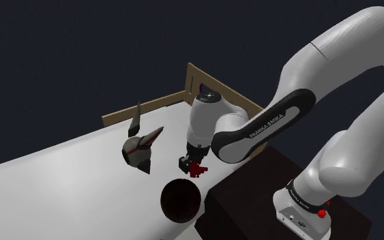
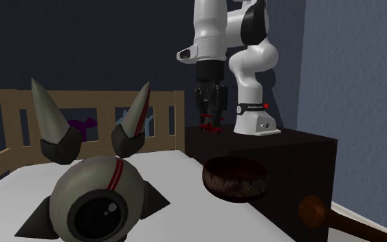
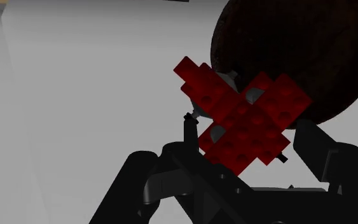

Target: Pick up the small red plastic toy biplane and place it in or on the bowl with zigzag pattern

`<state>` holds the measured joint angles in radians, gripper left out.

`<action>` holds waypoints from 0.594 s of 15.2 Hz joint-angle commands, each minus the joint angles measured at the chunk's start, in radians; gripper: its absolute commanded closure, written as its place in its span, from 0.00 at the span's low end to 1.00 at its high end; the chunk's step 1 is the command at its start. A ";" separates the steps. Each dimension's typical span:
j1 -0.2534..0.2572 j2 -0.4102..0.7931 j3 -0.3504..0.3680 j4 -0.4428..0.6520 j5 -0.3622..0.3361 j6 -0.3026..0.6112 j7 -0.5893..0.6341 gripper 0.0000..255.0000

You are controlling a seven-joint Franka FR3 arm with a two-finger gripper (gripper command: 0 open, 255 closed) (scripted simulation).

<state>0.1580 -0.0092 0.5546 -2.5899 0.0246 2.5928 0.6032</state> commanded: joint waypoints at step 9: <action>0.099 0.154 0.050 0.117 -0.172 0.007 0.293 1.00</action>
<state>0.2528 0.1316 0.6083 -2.4698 -0.1308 2.5858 0.8810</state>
